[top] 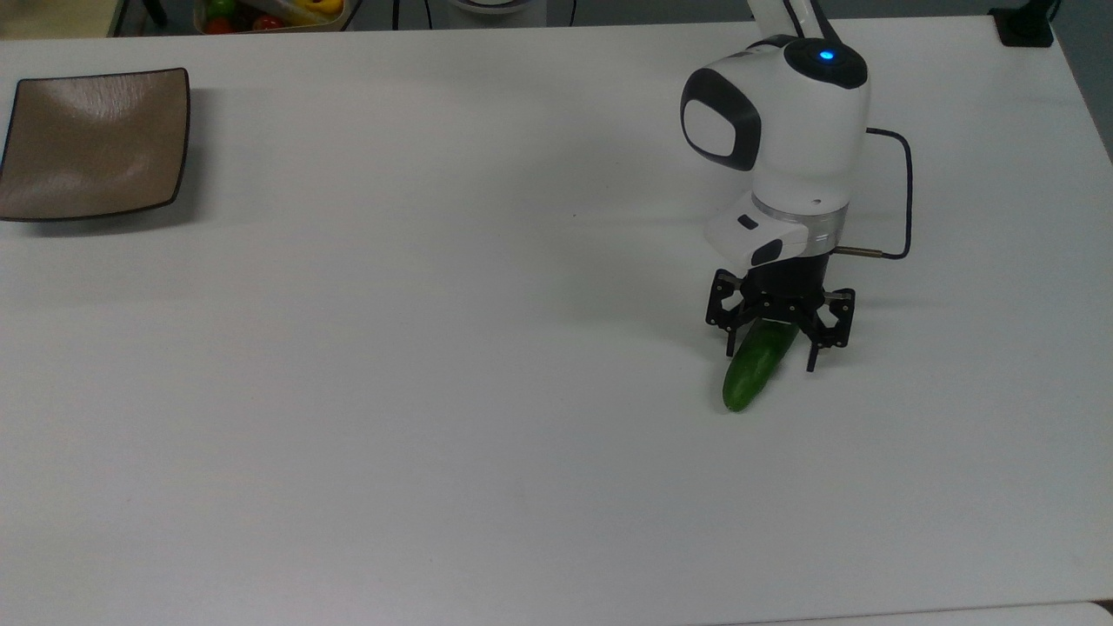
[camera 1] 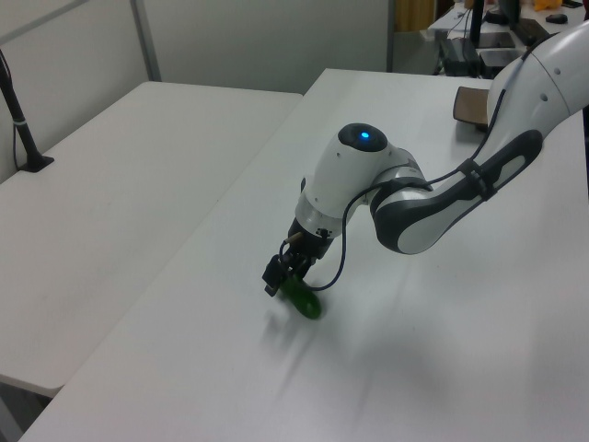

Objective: Cucumber placed on a ceramic plate
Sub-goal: 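Close the gripper around the cucumber's middle, then lift the cucumber and carry it toward the brown ceramic plate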

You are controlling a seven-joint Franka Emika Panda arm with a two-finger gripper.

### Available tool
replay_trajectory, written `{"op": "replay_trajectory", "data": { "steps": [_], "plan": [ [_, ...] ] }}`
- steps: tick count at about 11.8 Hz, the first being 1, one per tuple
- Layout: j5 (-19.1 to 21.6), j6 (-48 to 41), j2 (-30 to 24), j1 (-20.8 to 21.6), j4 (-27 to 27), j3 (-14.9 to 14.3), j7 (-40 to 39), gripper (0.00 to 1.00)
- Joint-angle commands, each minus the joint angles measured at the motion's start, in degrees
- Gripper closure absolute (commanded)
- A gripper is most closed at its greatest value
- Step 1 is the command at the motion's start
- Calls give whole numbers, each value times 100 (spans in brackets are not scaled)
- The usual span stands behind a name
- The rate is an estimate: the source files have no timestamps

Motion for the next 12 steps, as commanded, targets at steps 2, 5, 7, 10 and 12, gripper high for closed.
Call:
{"op": "replay_trajectory", "data": {
  "steps": [2,5,7,10,12],
  "plan": [
    [-92,49,-15,48,-53,-34,-189,73],
    [-83,40,-41,39,-70,-34,-269,99],
    [-92,23,-181,56,-175,-34,-277,98],
    [-22,-12,-725,13,-587,-25,-348,98],
    [5,-432,-1147,-49,-764,-25,-383,98]
  ]
}}
